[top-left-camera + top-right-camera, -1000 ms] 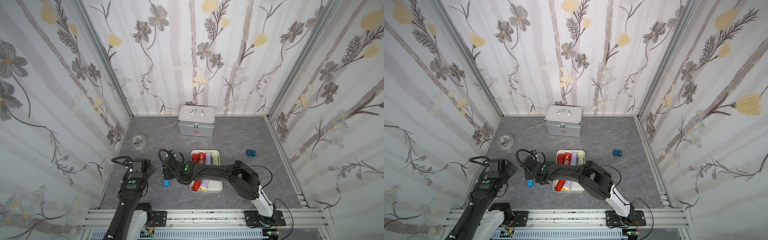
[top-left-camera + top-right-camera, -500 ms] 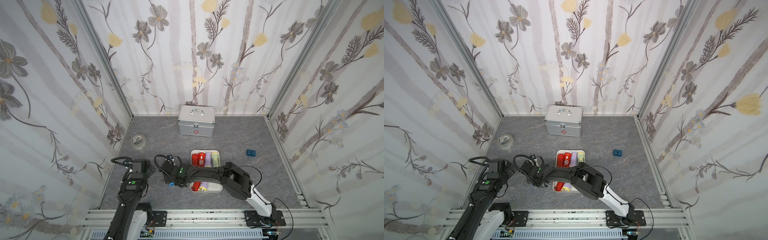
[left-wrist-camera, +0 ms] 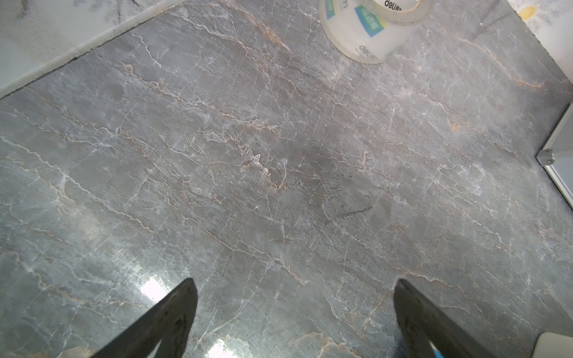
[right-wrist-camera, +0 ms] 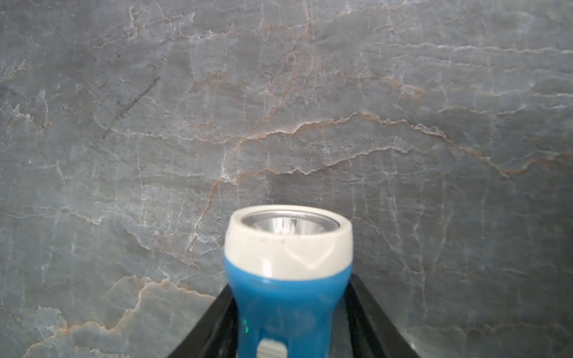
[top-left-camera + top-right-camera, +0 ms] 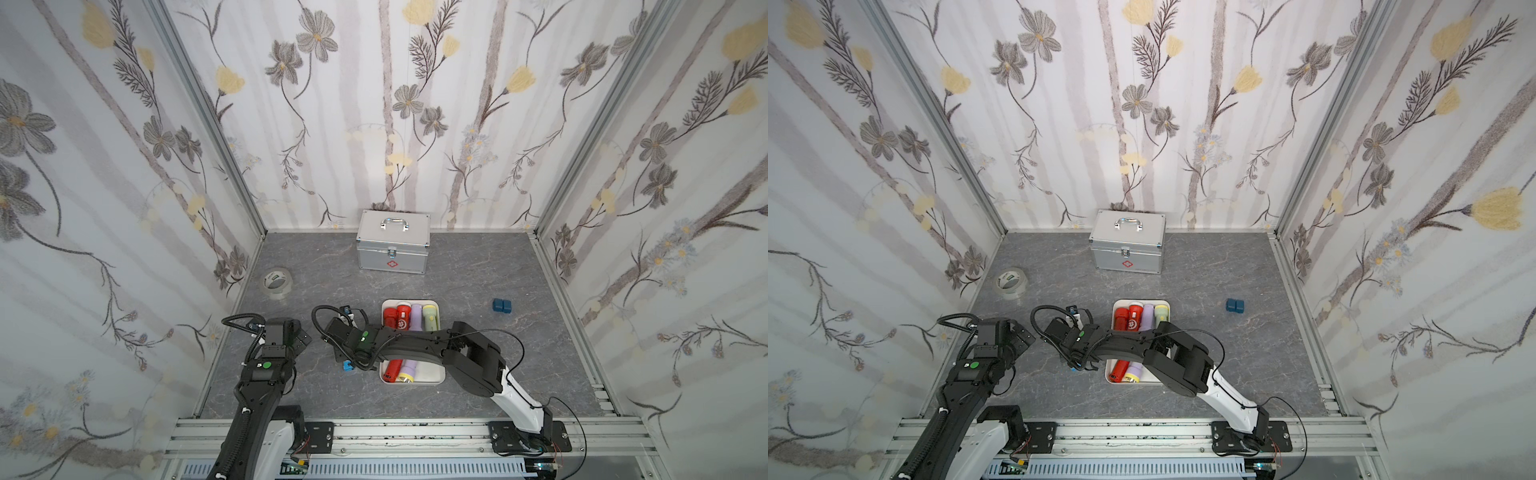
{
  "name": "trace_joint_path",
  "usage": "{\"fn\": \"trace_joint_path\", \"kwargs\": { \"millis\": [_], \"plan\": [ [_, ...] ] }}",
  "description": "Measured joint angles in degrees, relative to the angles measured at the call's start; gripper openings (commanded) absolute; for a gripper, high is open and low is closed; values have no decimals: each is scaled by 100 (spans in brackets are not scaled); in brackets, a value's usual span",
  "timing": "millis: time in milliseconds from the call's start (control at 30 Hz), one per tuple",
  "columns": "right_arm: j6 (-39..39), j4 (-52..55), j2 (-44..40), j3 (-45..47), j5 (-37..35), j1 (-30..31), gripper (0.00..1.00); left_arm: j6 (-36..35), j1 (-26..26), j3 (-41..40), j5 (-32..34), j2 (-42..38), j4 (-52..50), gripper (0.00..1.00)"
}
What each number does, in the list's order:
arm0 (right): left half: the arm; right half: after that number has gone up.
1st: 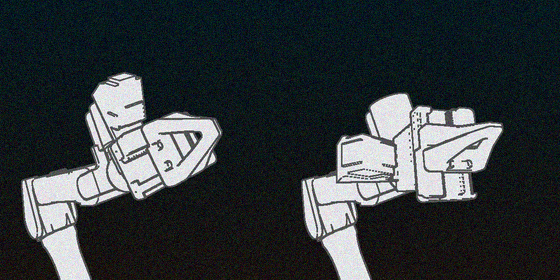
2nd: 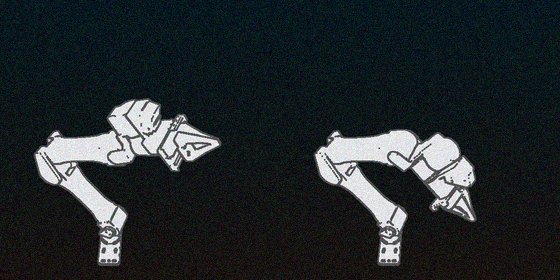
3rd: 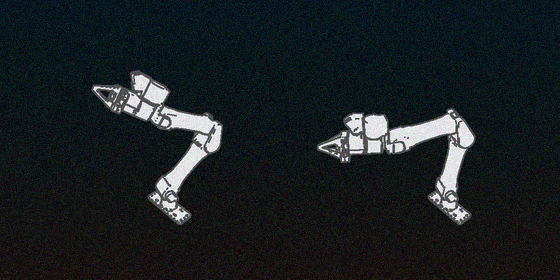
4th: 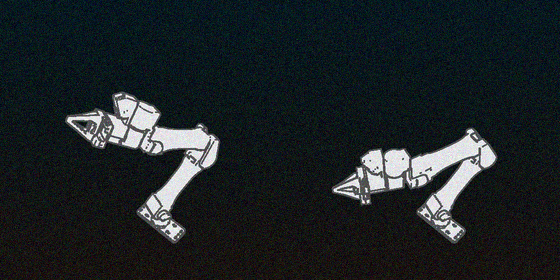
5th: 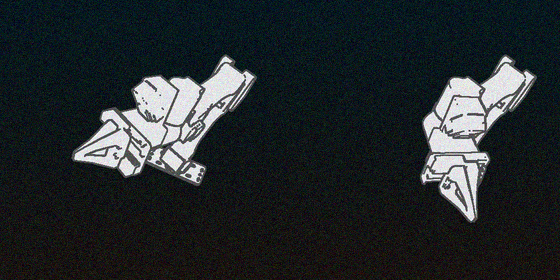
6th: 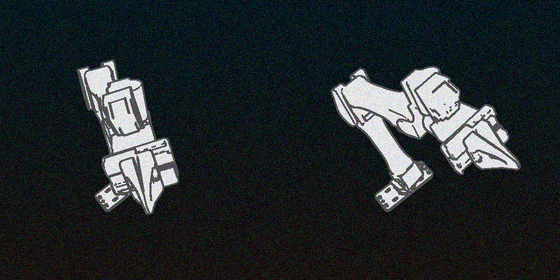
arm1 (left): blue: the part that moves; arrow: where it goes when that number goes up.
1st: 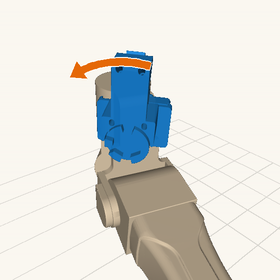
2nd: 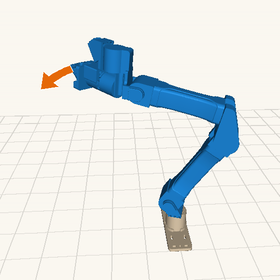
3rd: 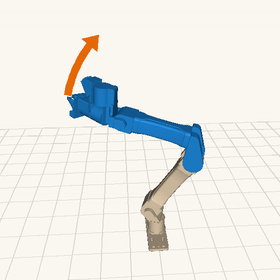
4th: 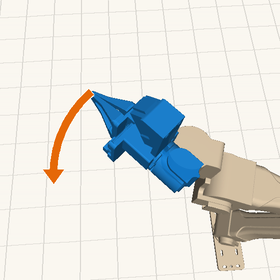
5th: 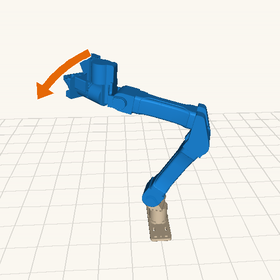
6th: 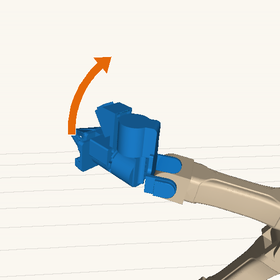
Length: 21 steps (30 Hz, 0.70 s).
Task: Put the flashlights into the storage boxes
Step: Pick up the flashlight from the center of the board.
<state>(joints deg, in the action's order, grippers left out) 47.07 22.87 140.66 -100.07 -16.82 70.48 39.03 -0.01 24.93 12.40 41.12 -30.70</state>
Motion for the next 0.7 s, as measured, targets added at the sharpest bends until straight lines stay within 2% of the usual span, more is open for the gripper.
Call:
{"fn": "trace_joint_path", "kwargs": {
  "millis": [233, 433, 700],
  "plan": [
    [-9, -20, 76, -50, -131, 13, 58, 0, 0, 0, 2, -7, -2, 100],
    [-42, 44, 201, -203, -393, 20, 47, 0, 0, 0, 2, -26, -4, 100],
    [-59, 597, -208, -184, -400, 4, 43, 0, 0, 0, 2, -48, -7, 100]
  ]
}}
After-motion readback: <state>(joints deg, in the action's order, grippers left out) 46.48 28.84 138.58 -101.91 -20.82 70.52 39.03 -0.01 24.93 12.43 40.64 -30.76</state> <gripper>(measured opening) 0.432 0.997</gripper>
